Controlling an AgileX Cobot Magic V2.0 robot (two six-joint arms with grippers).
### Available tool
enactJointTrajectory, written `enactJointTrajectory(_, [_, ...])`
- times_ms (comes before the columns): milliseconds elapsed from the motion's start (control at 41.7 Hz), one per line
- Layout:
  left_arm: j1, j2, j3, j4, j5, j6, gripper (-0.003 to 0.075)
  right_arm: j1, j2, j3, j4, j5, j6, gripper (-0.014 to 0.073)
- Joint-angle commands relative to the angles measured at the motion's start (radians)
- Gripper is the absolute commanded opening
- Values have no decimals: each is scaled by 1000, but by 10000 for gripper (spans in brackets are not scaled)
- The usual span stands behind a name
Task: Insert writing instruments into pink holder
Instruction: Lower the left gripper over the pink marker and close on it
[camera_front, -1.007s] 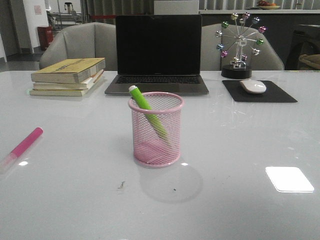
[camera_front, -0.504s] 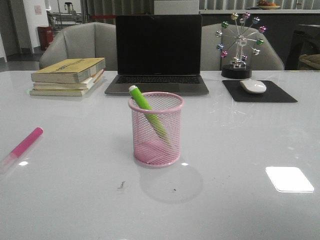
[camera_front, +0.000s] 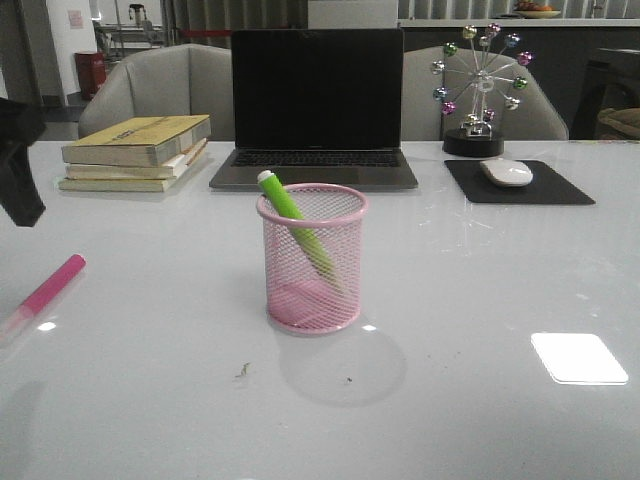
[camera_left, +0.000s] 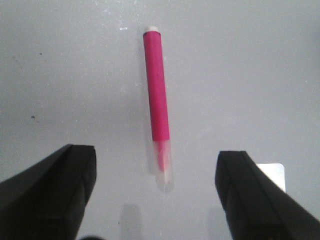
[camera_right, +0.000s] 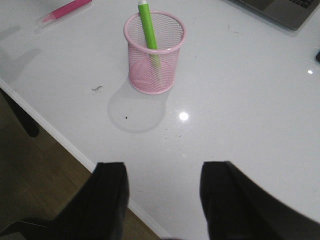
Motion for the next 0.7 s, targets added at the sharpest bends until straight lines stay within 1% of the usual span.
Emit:
enactJointTrajectory(0, [4, 57, -87, -13, -38, -5, 551, -4, -2, -27, -2, -75, -7, 443])
enactJointTrajectory(288, [4, 255, -221, -13, -42, -5, 551, -4, -2, -27, -2, -75, -7, 443])
enactJointTrajectory(671, [4, 363, -317, -13, -40, -5, 551, -4, -2, -27, -2, -75, -7, 443])
